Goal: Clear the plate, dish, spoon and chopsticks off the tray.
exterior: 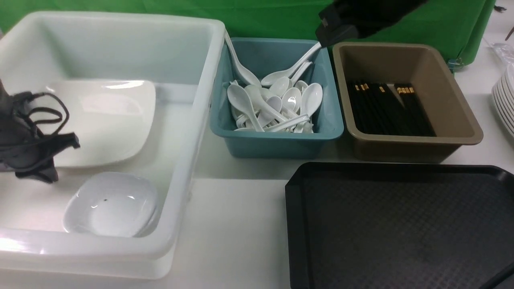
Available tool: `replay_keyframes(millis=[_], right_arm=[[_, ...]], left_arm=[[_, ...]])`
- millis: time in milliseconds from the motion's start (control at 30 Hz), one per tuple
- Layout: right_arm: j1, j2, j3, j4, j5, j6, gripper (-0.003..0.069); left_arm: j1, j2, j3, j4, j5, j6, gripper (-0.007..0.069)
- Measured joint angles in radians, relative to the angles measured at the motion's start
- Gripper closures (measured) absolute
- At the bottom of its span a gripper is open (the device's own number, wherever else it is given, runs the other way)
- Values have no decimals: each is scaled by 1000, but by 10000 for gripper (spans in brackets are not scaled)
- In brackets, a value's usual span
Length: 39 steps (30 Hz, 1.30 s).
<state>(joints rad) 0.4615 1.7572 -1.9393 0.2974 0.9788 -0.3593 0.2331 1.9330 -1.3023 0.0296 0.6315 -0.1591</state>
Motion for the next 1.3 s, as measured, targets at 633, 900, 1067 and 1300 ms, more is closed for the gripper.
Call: replay_keyframes(millis=[633, 900, 1067, 1300], right_arm=[[-55, -103, 1, -322, 60, 177, 627], [-211, -433, 227, -380, -74, 266, 636], [-228, -807, 652, -379, -459, 319, 636], [-228, -1298, 1249, -378, -968, 348, 636]], left_arm=[[-131, -360, -86, -270, 306, 363, 615], [-333, -753, 29, -287, 220, 387, 615], [-382, -1058, 140, -293, 176, 387, 615], [-382, -1486, 491, -318, 25, 367, 615]])
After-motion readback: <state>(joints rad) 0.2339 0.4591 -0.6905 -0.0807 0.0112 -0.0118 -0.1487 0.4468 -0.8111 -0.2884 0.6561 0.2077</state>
